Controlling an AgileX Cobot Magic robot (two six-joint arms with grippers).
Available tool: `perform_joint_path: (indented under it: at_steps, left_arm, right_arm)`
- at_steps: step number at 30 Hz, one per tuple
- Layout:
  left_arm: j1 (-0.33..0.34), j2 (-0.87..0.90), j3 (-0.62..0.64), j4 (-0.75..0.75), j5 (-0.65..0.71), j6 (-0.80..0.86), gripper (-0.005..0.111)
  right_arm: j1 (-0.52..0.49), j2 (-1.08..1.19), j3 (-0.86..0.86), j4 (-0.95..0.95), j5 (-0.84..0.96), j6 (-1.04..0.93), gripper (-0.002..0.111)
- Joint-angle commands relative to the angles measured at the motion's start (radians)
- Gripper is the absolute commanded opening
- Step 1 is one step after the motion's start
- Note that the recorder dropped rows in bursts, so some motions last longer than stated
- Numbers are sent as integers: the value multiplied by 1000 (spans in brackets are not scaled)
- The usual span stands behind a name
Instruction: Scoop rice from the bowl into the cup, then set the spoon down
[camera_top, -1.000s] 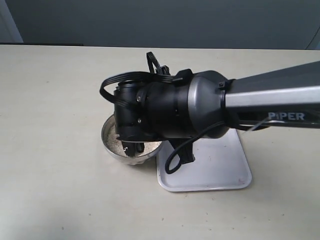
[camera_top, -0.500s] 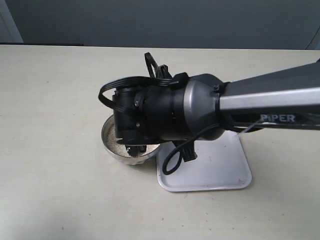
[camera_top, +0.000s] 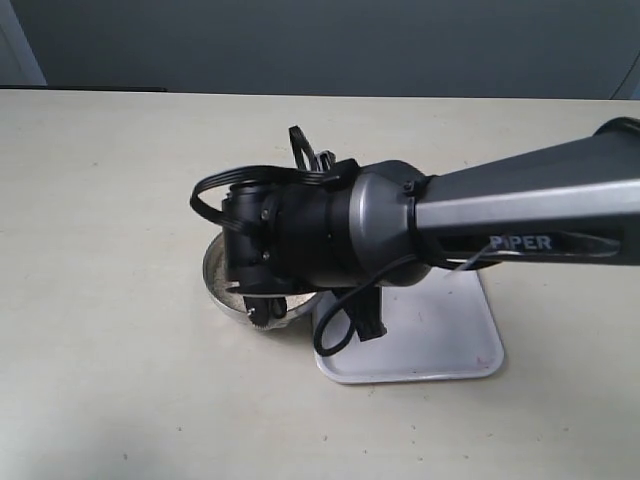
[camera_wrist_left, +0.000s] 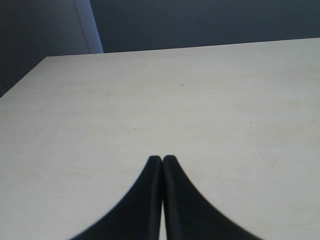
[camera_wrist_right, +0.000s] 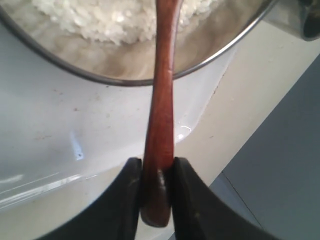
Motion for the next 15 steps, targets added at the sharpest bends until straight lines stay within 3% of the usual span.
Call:
perform_joint_path:
  at_steps: [1, 15]
  left_arm:
    - [-2, 1, -8, 1, -13, -6, 1]
    - [-2, 1, -8, 1, -13, -6, 1]
  right_arm:
    - [-1, -8, -5, 45, -10, 1, -1]
    - [-1, -24, -5, 119, -1, 136, -1]
